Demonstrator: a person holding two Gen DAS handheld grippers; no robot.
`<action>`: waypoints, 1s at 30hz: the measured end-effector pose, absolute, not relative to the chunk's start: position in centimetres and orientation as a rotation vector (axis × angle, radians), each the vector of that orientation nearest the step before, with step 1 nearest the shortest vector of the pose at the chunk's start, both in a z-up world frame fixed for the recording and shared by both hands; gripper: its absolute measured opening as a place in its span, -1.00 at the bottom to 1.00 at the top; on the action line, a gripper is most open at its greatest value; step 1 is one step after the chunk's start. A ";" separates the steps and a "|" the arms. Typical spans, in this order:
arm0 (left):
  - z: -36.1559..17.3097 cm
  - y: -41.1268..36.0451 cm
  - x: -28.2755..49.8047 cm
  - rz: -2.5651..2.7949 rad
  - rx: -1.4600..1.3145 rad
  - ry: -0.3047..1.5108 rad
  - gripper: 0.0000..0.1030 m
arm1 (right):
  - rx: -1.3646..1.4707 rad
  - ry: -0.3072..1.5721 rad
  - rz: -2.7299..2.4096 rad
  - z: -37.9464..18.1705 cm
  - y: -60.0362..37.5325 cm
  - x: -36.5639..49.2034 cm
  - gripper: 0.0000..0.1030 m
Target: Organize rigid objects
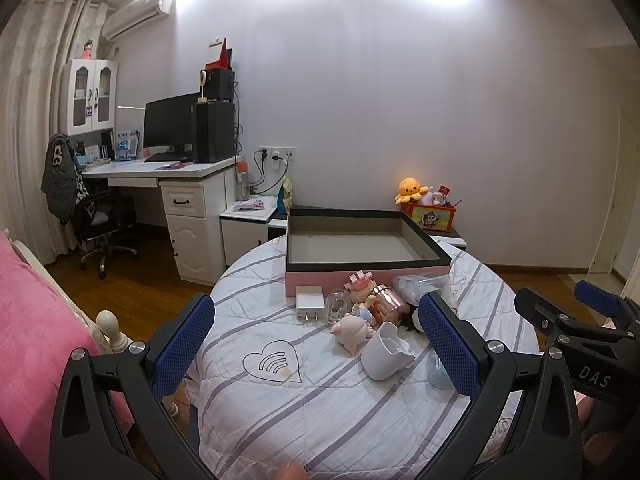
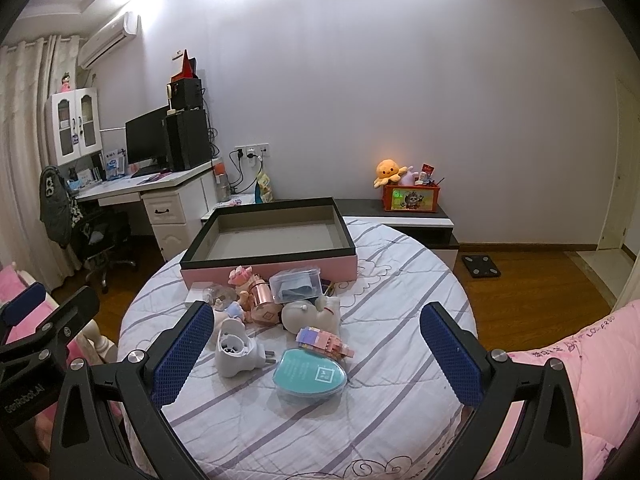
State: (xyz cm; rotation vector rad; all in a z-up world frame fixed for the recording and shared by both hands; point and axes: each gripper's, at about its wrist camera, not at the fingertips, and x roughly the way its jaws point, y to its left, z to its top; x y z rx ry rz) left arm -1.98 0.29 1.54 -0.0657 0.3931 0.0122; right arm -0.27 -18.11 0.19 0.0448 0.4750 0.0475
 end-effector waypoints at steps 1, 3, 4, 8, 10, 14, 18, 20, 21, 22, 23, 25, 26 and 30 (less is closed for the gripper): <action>1.5 0.3 -2.0 0.012 -0.066 0.393 1.00 | 0.044 0.475 0.048 0.1 -18.1 -0.3 1.00; 1.5 0.3 -2.0 0.013 -0.065 0.395 1.00 | 0.043 0.476 0.048 0.0 -18.1 -0.2 1.00; 1.5 0.3 -2.0 0.014 -0.065 0.396 1.00 | 0.043 0.477 0.047 0.0 -18.1 -0.2 1.00; 1.0 0.2 -1.9 0.014 -0.068 0.407 1.00 | 0.044 0.484 0.045 -0.3 -18.0 -0.1 1.00; 0.7 0.3 -1.8 0.016 -0.070 0.412 1.00 | 0.044 0.487 0.045 -0.5 -18.1 0.1 1.00; 0.2 0.4 -1.4 0.016 -0.073 0.426 1.00 | 0.046 0.494 0.046 -1.0 -18.2 0.3 1.00; -0.4 0.3 -0.9 0.014 -0.077 0.443 1.00 | 0.042 0.508 0.052 -1.7 -18.2 0.8 1.00; -1.0 0.3 -0.5 0.012 -0.075 0.458 1.00 | 0.040 0.520 0.054 -2.2 -18.3 1.2 1.00; -1.4 0.3 -0.2 0.011 -0.075 0.470 1.00 | 0.040 0.530 0.053 -2.5 -18.4 1.5 1.00; -1.7 0.3 0.2 0.011 -0.075 0.483 1.00 | 0.040 0.546 0.052 -3.0 -18.5 1.8 1.00; -2.2 0.2 0.5 0.009 -0.077 0.496 1.00 | 0.041 0.555 0.052 -3.3 -18.5 2.0 1.00; -3.0 0.0 1.0 0.005 -0.078 0.518 1.00 | 0.040 0.575 0.051 -4.1 -18.6 2.5 1.00; -3.5 -0.1 1.3 0.003 -0.077 0.529 1.00 | 0.040 0.583 0.051 -4.4 -18.7 2.6 1.00; -4.9 -0.7 2.2 -0.011 -0.074 0.563 1.00 | 0.041 0.623 0.052 -5.9 -19.1 3.5 1.00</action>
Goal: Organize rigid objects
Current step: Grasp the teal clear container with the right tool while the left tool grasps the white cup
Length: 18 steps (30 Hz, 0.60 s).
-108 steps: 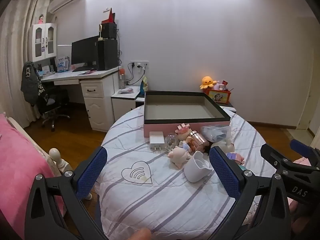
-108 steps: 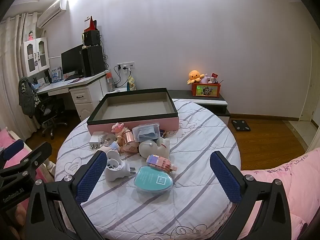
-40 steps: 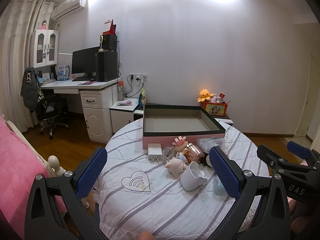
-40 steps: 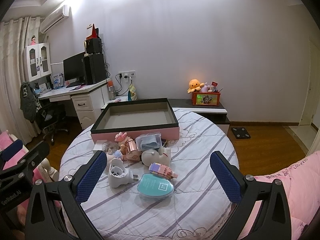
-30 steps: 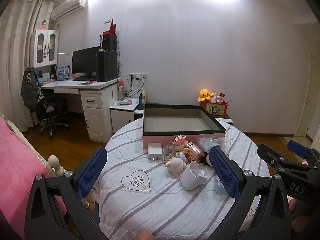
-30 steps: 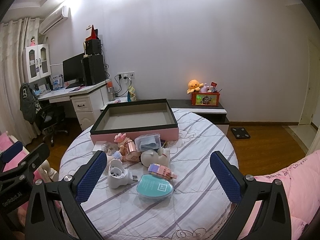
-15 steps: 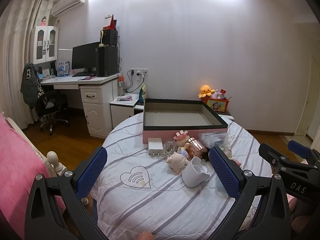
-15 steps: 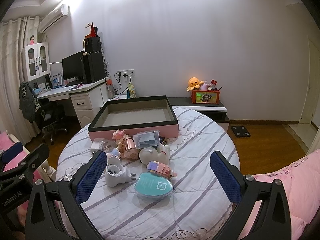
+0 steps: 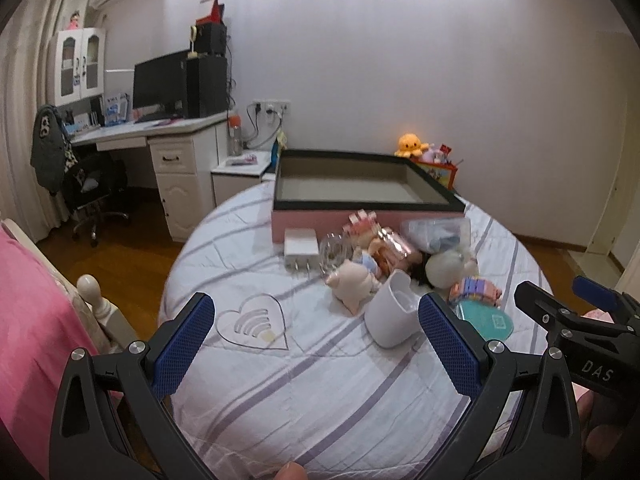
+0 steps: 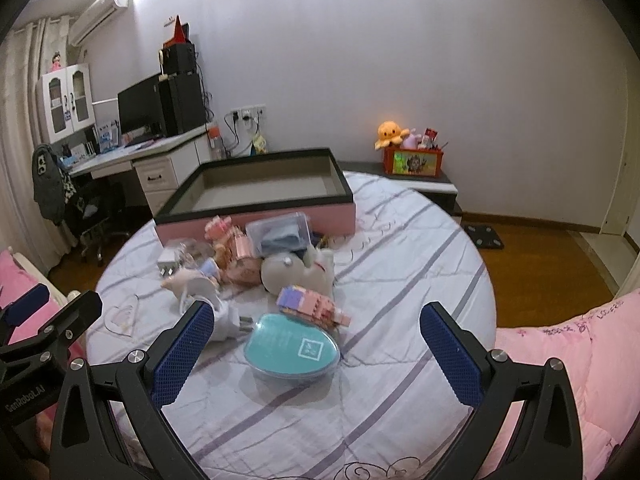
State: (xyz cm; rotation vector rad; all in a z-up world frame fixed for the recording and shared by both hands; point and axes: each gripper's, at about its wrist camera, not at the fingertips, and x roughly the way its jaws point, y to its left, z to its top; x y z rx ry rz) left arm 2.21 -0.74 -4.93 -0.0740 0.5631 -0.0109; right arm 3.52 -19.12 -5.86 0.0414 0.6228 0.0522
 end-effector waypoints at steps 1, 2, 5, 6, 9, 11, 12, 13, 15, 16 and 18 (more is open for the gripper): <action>-5.4 -0.9 2.5 -0.016 -0.072 0.573 1.00 | 0.042 0.635 0.053 -6.4 -19.2 3.8 1.00; -5.9 -1.2 2.8 -0.020 -0.069 0.588 1.00 | 0.042 0.647 0.054 -6.9 -19.3 4.1 1.00; -7.2 -1.7 3.6 -0.034 -0.067 0.626 1.00 | 0.044 0.687 0.059 -8.2 -19.5 4.8 1.00; -7.6 -1.9 3.9 -0.041 -0.067 0.637 1.00 | 0.043 0.698 0.062 -8.7 -19.5 5.0 1.00; -8.4 -2.4 4.5 -0.055 -0.062 0.663 1.00 | 0.040 0.722 0.066 -9.5 -19.5 5.4 1.00; -8.9 -2.5 4.9 -0.064 -0.069 0.674 1.00 | 0.052 0.743 0.074 -10.3 -19.8 5.8 1.00; -9.1 -2.6 5.1 -0.071 -0.072 0.682 1.00 | 0.059 0.754 0.083 -10.6 -19.9 6.0 1.00; -9.2 -2.6 5.3 -0.077 -0.075 0.688 1.00 | 0.063 0.761 0.090 -11.0 -20.0 6.2 1.00; -9.4 -2.5 5.5 -0.093 -0.089 0.698 1.00 | 0.067 0.765 0.105 -11.2 -20.1 6.4 1.00; -9.4 -2.4 5.6 -0.100 -0.099 0.704 1.00 | 0.074 0.765 0.120 -11.3 -20.1 6.5 1.00; -9.5 -2.3 5.7 -0.115 -0.113 0.715 1.00 | 0.075 0.768 0.144 -11.4 -20.0 6.8 1.00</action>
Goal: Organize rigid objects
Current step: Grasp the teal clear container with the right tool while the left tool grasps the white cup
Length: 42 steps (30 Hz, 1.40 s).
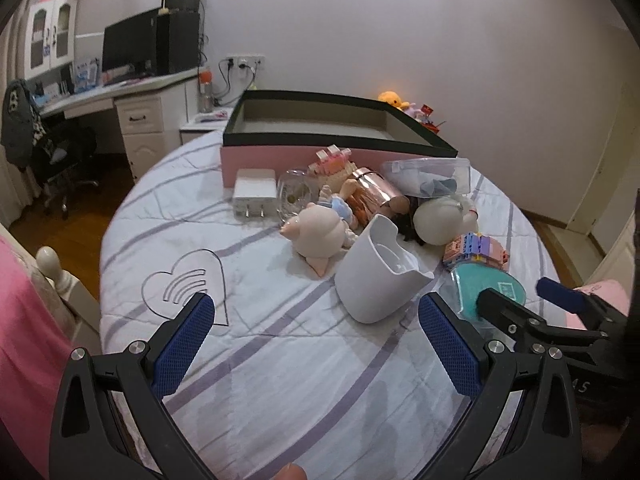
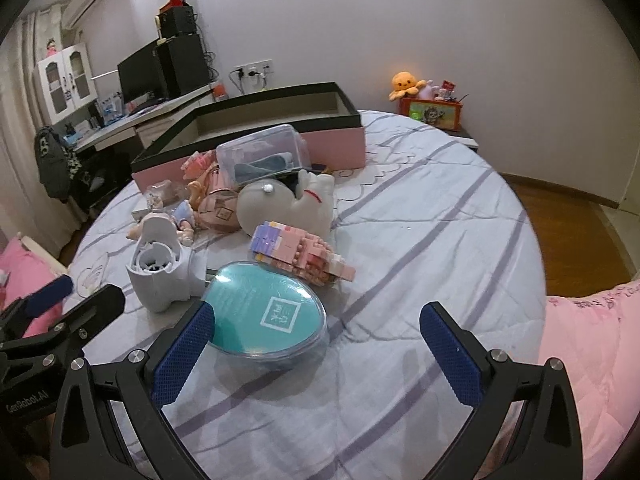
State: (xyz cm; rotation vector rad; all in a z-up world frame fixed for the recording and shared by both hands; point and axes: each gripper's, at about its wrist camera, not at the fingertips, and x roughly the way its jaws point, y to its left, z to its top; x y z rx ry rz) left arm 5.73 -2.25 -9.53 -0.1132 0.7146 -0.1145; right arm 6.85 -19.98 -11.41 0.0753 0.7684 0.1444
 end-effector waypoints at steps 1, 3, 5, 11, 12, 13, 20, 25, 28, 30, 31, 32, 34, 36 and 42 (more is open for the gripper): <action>-9.5 -2.2 5.8 -0.120 -0.119 0.718 1.00 | 0.074 0.769 0.152 -11.4 -19.9 6.9 1.00; -9.5 -1.9 5.8 -0.127 -0.128 0.719 1.00 | 0.070 0.769 0.169 -11.5 -19.6 7.1 1.00; -9.3 -1.8 5.8 -0.132 -0.138 0.714 1.00 | 0.071 0.772 0.194 -11.9 -19.4 7.5 1.00; -9.1 -2.3 6.4 -0.187 -0.149 0.738 1.00 | 0.051 0.792 0.257 -12.5 -18.8 7.8 0.99; -9.0 -2.4 6.4 -0.199 -0.148 0.734 1.00 | 0.046 0.793 0.264 -12.5 -18.8 7.6 0.99; -8.9 -2.7 6.3 -0.203 -0.143 0.729 1.00 | 0.048 0.792 0.267 -12.5 -18.8 7.6 0.97; -9.0 -4.5 7.8 -0.205 -0.095 0.751 1.00 | -0.019 0.792 0.260 -13.5 -18.3 7.7 0.23; -9.9 -5.0 9.3 -0.167 -0.085 0.783 1.00 | 0.052 0.788 0.250 -12.9 -20.9 7.6 0.10; -10.7 -5.5 10.2 -0.139 -0.066 0.807 1.00 | 0.072 0.785 0.254 -13.0 -21.3 7.8 0.11; -11.3 -5.7 10.7 -0.131 -0.059 0.821 0.99 | 0.062 0.782 0.258 -13.2 -21.0 7.8 0.10; -11.6 -5.6 11.0 -0.140 -0.075 0.832 0.90 | 0.057 0.784 0.259 -13.2 -20.9 7.9 0.10; -11.8 -5.3 11.1 -0.160 -0.106 0.842 0.83 | 0.052 0.783 0.257 -13.2 -20.8 7.9 0.10; -11.7 -4.5 11.1 -0.168 -0.139 0.834 0.58 | 0.058 0.783 0.263 -13.2 -20.9 7.8 0.09; -11.6 -4.0 11.0 -0.168 -0.141 0.832 0.45 | 0.064 0.783 0.262 -13.1 -21.1 7.8 0.07; -11.7 -3.9 11.2 -0.181 -0.138 0.832 0.35 | 0.059 0.784 0.268 -13.1 -20.8 7.6 0.00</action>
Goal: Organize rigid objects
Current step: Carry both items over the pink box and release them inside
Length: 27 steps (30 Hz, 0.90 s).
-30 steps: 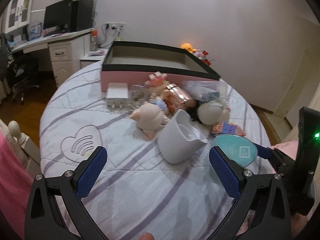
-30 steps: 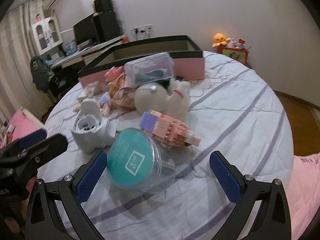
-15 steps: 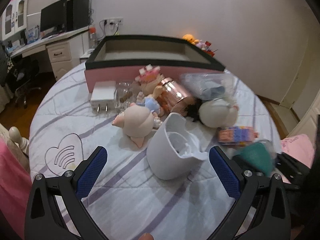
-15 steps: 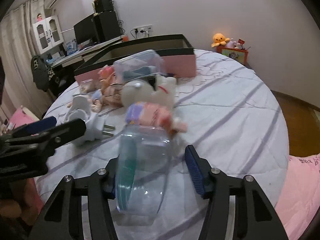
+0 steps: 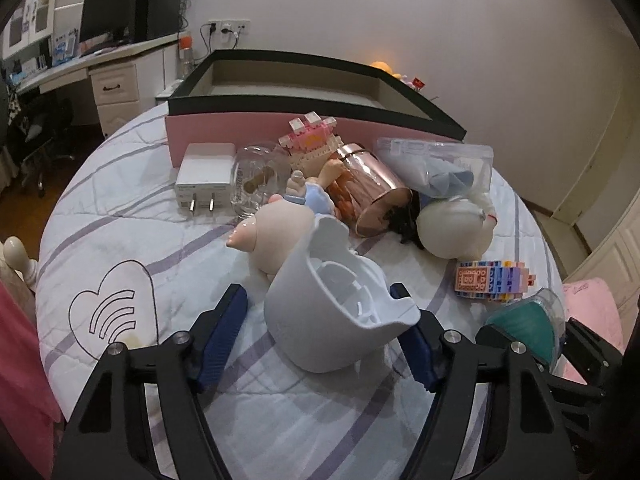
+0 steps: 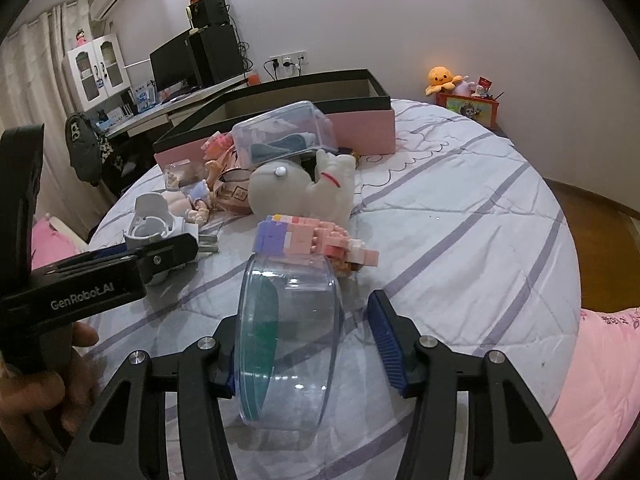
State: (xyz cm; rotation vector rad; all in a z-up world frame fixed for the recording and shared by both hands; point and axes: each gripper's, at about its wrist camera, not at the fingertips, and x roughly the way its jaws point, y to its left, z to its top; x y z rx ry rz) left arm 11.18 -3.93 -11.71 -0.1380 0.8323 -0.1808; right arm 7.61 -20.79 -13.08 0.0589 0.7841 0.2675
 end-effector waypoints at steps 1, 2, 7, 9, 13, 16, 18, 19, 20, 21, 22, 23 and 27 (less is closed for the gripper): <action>-11.6 -3.9 11.0 -0.198 -0.141 0.821 0.19 | 0.058 0.785 0.271 -13.0 -20.7 7.5 -0.15; -11.5 -3.9 10.7 -0.199 -0.143 0.815 0.19 | 0.058 0.787 0.277 -13.0 -20.7 7.5 -0.20; -11.6 -3.4 9.7 -0.220 -0.164 0.803 0.18 | 0.049 0.790 0.295 -12.6 -20.5 6.9 -0.27; -11.3 -3.0 9.2 -0.219 -0.166 0.796 0.18 | 0.052 0.791 0.302 -12.4 -20.4 6.7 -0.27; -10.7 -2.2 8.2 -0.203 -0.162 0.771 0.18 | 0.048 0.777 0.326 -11.5 -20.1 6.1 -0.27; -10.4 -1.6 7.5 -0.200 -0.173 0.763 0.18 | 0.042 0.771 0.341 -10.8 -19.5 5.8 -0.27; -10.2 -1.3 7.3 -0.199 -0.177 0.757 0.18 | 0.040 0.769 0.352 -10.5 -19.2 5.7 -0.27; -10.1 -1.1 7.1 -0.199 -0.180 0.754 0.18 | 0.038 0.766 0.356 -10.3 -19.1 5.6 -0.27; -10.0 -0.9 6.9 -0.198 -0.182 0.749 0.18 | 0.040 0.762 0.364 -10.0 -18.9 5.5 -0.27; -9.8 -0.7 6.7 -0.196 -0.184 0.743 0.18 | 0.043 0.759 0.371 -9.8 -18.8 5.4 -0.27; -9.7 -0.5 6.6 -0.194 -0.185 0.739 0.18 | 0.043 0.753 0.377 -9.5 -18.6 5.3 -0.27; -9.5 -0.3 6.5 -0.194 -0.187 0.734 0.18 | 0.041 0.748 0.380 -9.3 -18.5 5.3 -0.27; -8.7 0.2 6.0 -0.190 -0.190 0.710 0.18 | 0.043 0.737 0.399 -8.8 -18.1 5.5 -0.27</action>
